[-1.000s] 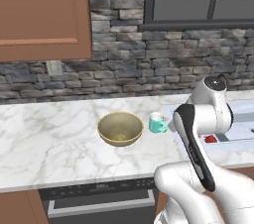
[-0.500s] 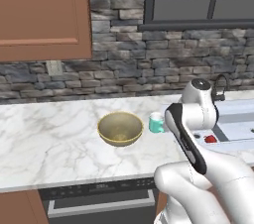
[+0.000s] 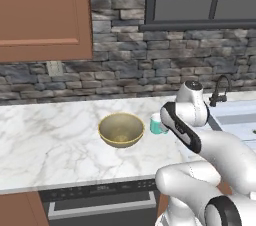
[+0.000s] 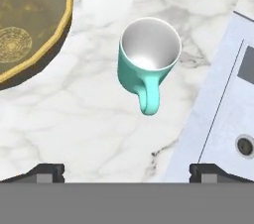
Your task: Clear the mugs and bowl far away from the sink.
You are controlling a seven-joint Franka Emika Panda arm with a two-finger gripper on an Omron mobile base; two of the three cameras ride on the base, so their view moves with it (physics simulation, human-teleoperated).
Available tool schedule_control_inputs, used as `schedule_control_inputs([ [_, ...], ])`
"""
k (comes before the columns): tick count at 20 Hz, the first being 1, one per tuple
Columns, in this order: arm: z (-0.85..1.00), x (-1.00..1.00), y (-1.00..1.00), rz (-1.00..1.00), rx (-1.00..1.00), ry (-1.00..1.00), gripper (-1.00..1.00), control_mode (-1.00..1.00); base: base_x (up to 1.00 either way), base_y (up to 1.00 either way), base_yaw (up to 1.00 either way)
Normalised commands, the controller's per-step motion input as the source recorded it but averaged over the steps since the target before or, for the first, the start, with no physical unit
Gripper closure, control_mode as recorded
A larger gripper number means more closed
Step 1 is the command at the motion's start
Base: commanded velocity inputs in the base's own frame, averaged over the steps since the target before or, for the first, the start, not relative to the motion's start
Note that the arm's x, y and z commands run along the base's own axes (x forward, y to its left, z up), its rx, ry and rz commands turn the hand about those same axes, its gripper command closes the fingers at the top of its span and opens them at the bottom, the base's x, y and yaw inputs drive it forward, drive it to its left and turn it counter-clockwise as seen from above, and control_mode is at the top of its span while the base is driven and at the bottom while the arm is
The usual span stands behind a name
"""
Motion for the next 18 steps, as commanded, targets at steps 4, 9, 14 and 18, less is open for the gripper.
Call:
schedule_control_inputs([
  [4,-0.38,0.34,0.0,0.03,0.03,0.05,-1.0,-1.0,0.0,0.0,0.0],
  [9,-0.29,0.27,-0.03,0.01,0.0,0.03,-1.0,-1.0,0.0,0.0,0.0],
  [14,-0.2,0.26,-0.04,0.0,0.0,0.0,-1.0,-1.0,0.0,0.0,0.0],
  [18,-0.26,0.28,-0.01,0.0,0.0,0.01,-1.0,-1.0,0.0,0.0,0.0],
])
